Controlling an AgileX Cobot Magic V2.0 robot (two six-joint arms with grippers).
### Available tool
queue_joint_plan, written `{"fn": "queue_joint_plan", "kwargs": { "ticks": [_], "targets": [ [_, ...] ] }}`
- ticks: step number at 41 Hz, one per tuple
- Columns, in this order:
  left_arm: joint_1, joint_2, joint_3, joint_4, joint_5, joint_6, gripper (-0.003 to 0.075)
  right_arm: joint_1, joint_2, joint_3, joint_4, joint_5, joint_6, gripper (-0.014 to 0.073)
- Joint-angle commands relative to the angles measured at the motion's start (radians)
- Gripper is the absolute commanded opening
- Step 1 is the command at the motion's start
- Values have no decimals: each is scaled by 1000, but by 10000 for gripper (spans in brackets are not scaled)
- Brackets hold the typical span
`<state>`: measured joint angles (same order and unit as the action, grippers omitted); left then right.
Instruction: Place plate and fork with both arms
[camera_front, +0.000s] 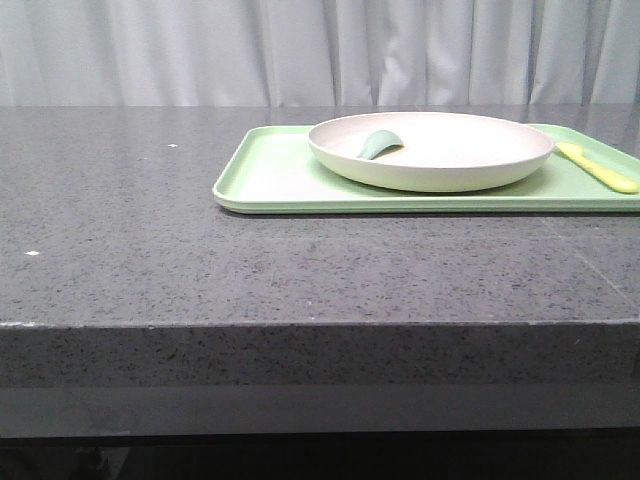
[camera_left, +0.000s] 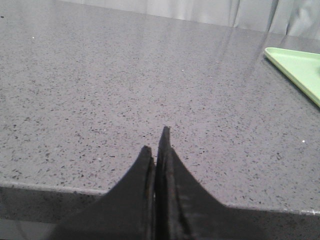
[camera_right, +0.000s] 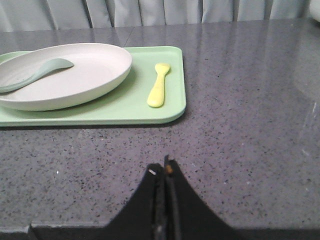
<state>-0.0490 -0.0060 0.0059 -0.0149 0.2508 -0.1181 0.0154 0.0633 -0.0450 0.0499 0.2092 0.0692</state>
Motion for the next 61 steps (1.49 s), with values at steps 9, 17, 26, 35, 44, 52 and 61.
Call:
{"fn": "queue_joint_plan", "kwargs": {
  "ticks": [9,17,26,35,44,52,61],
  "targets": [
    [1,-19,2,-8,-87,-1,-18,-1,-93,68,-12,-99,-7,-67],
    [1,-19,2,-8,-87,-1,-18,-2,-92,68,-14,-90,-7,-67],
    [1,-19,2,-8,-87,-1,-18,-2,-92,68,-14,-90,-7,-67],
    [1,-19,2,-8,-87,-1,-18,-2,-92,68,-14,-90,-7,-67],
    [1,-19,2,-8,-87,-1,-18,-2,-92,68,-14,-90,-7,-67],
    [1,-19,2,-8,-87,-1,-18,-2,-92,68,-14,-90,-7,-67],
    [1,-19,2,-8,-87,-1,-18,-2,-92,68,-14,-90,-7,-67]
  ]
}}
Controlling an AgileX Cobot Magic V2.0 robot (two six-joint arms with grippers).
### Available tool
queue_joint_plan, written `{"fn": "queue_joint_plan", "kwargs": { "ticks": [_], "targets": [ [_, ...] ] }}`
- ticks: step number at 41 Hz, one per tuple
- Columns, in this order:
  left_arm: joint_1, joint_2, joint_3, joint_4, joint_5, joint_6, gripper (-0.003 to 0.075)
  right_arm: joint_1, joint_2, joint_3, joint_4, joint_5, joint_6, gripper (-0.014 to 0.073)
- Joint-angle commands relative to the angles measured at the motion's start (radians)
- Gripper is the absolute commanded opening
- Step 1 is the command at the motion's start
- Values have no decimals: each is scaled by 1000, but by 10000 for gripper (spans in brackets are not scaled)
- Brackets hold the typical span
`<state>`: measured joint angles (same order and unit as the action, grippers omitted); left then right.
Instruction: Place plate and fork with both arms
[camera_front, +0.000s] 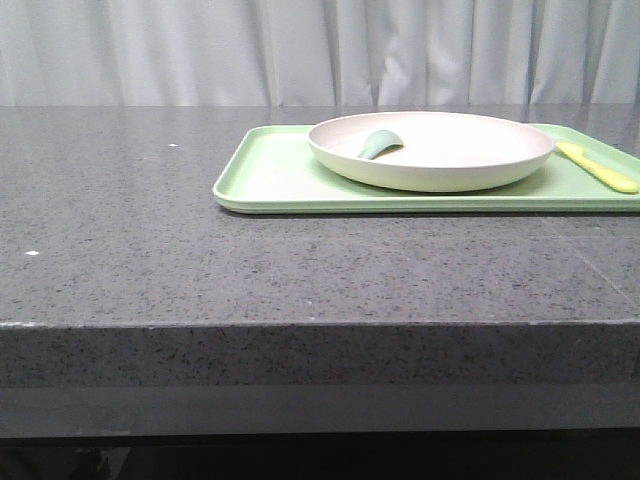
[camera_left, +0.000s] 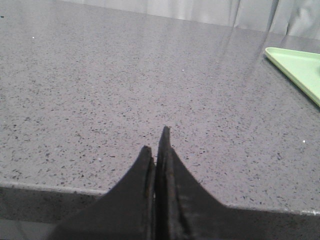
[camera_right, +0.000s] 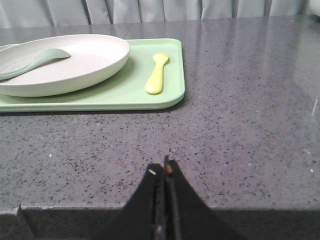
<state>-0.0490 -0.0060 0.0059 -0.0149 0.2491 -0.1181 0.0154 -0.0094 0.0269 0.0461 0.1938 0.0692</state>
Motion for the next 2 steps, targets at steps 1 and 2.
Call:
{"fn": "queue_joint_plan", "kwargs": {
  "ticks": [1,2],
  "targets": [
    [1,-19,2,-8,-85,-1,-18,-2,-19,-4,-10,-74,-7,-67],
    [1,-19,2,-8,-85,-1,-18,-2,-19,-4,-10,-74,-7,-67]
  ]
}}
